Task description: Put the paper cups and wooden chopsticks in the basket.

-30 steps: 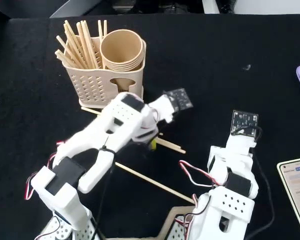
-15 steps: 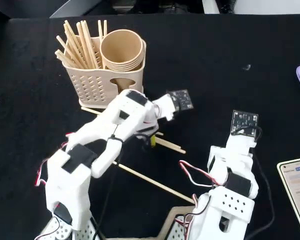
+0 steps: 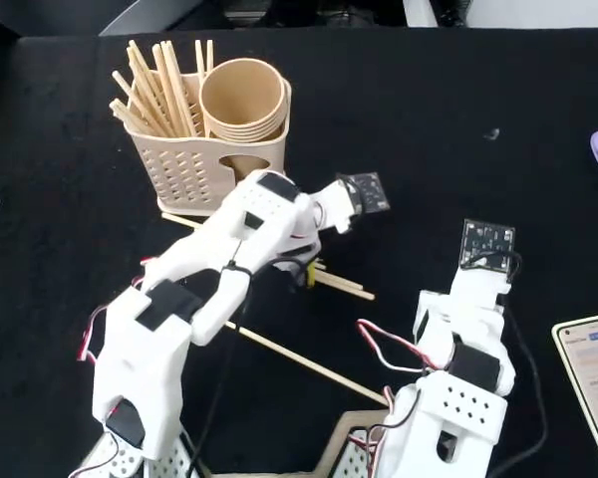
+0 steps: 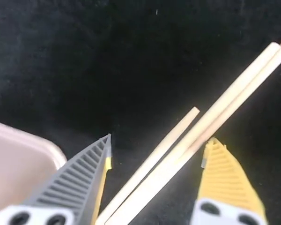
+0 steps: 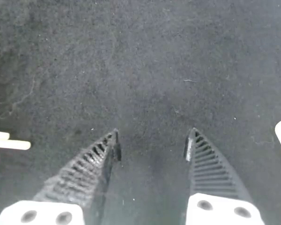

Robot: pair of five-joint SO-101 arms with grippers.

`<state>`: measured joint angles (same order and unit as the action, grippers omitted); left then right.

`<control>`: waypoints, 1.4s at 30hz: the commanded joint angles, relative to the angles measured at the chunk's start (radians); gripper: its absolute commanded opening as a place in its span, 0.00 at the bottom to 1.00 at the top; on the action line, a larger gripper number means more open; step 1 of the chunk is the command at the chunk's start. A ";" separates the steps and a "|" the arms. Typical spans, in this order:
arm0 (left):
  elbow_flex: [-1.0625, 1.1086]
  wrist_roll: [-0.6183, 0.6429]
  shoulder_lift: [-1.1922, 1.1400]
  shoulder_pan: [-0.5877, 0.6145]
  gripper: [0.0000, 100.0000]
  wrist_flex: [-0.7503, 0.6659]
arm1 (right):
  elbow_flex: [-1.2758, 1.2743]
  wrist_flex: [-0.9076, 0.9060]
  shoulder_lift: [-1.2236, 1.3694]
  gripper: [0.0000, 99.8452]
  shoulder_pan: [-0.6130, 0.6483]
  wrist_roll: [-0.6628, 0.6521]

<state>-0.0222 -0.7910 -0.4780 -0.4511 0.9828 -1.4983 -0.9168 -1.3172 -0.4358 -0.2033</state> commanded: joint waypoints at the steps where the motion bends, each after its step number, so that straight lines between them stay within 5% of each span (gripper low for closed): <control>1: -0.004 -0.014 -0.015 -0.019 0.20 0.064 | 0.018 0.017 -0.021 0.23 -0.008 0.000; 9: 0.004 -0.006 0.028 -0.050 0.03 0.135 | 0.018 0.017 -0.021 0.23 -0.011 0.000; 24: 0.131 0.097 0.261 0.015 0.03 0.250 | 0.018 0.020 -0.021 0.23 -0.012 0.000; 34: 0.352 0.178 0.330 0.016 0.03 0.149 | 0.013 0.038 -0.021 0.23 -0.011 0.000; 42: 0.407 0.209 0.488 0.074 0.19 0.138 | 0.012 0.037 -0.021 0.23 -0.008 0.000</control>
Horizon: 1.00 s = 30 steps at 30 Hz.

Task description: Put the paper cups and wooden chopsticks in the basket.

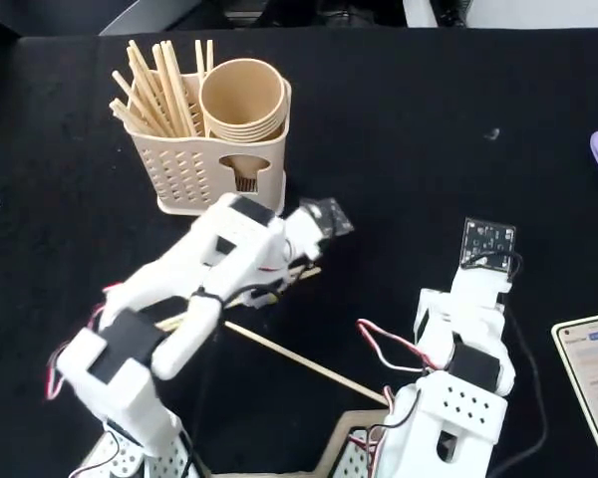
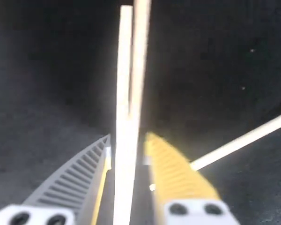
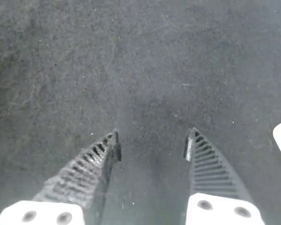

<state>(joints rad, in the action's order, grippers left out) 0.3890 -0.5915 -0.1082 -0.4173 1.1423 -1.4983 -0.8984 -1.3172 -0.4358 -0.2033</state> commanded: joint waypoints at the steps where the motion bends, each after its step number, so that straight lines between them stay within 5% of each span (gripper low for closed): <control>1: 0.004 0.008 0.135 0.045 0.19 -0.035 | 0.012 0.017 -0.021 0.23 -0.008 0.000; 12: 0.156 -0.172 0.330 -0.058 0.18 0.180 | 0.012 0.018 -0.021 0.23 -0.008 0.000; 23: 0.567 -0.170 0.474 -0.070 0.19 -0.311 | 0.012 0.018 -0.021 0.23 -0.011 0.000; 30: 0.601 -0.169 0.474 -0.045 0.19 -0.342 | 0.012 0.018 -0.021 0.23 -0.009 0.000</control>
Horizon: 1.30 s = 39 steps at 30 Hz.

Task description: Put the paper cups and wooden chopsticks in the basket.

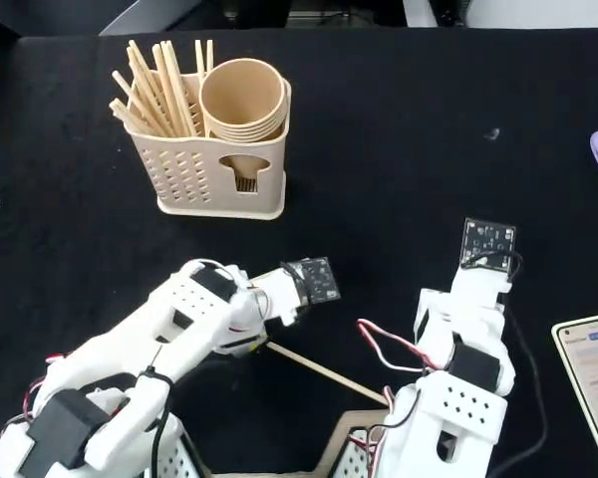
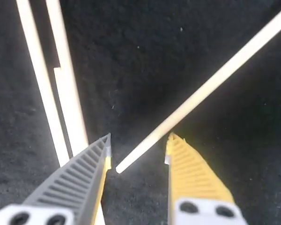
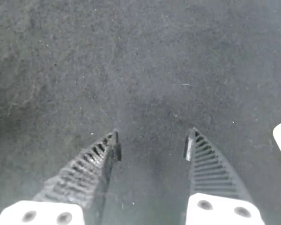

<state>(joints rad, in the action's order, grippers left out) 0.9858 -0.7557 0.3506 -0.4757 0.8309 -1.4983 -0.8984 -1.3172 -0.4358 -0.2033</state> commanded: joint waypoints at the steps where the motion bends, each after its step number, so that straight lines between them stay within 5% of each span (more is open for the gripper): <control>1: 0.004 -0.005 0.015 0.012 0.19 -0.031 | 0.012 0.018 -0.021 0.23 -0.009 0.000; 17: 0.004 -0.011 0.028 0.007 0.06 -0.028 | 0.012 0.018 -0.021 0.23 -0.009 0.000; 23: -0.077 -0.014 0.028 0.022 0.06 0.157 | 0.012 0.020 -0.021 0.23 -0.011 0.000; 30: -0.229 -0.080 0.020 0.193 0.06 0.356 | 0.012 0.020 -0.021 0.23 -0.011 0.000; 39: -0.265 -0.178 0.017 0.394 0.07 0.373 | 0.012 0.020 -0.021 0.23 -0.008 0.000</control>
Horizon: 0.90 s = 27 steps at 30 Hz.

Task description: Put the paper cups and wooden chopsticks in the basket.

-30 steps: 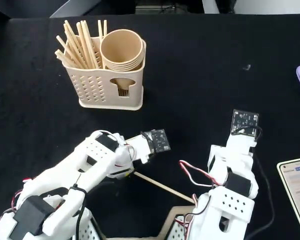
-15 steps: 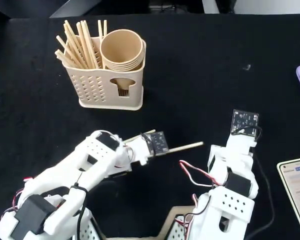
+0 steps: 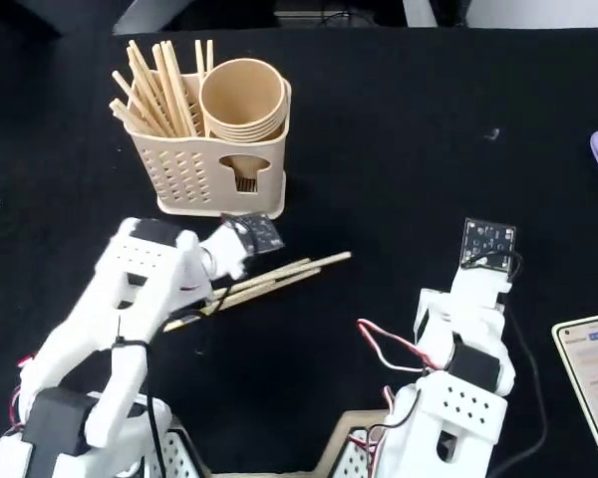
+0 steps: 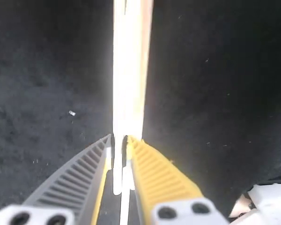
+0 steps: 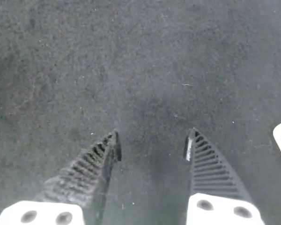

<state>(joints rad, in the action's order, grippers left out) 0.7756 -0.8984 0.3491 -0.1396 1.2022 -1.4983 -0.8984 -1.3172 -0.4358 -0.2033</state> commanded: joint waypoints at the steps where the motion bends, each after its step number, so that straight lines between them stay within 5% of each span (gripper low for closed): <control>1: -0.059 -0.035 0.018 0.068 0.07 0.000 | 0.012 0.020 -0.021 0.23 -0.008 0.000; 10: -0.062 -0.037 0.017 0.099 0.29 -0.005 | 0.005 0.020 -0.021 0.23 -0.008 0.000; 23: 0.021 -0.026 -0.066 0.019 0.29 -0.210 | 0.004 0.020 -0.021 0.23 -0.006 0.000; 27: 0.028 0.072 -0.157 0.004 0.29 -0.287 | 0.002 0.020 -0.021 0.23 -0.006 0.000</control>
<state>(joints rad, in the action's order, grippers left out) 0.8140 -0.9122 0.2478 -0.1120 0.9766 -1.4983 -0.8984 -1.3172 -0.4358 -0.2033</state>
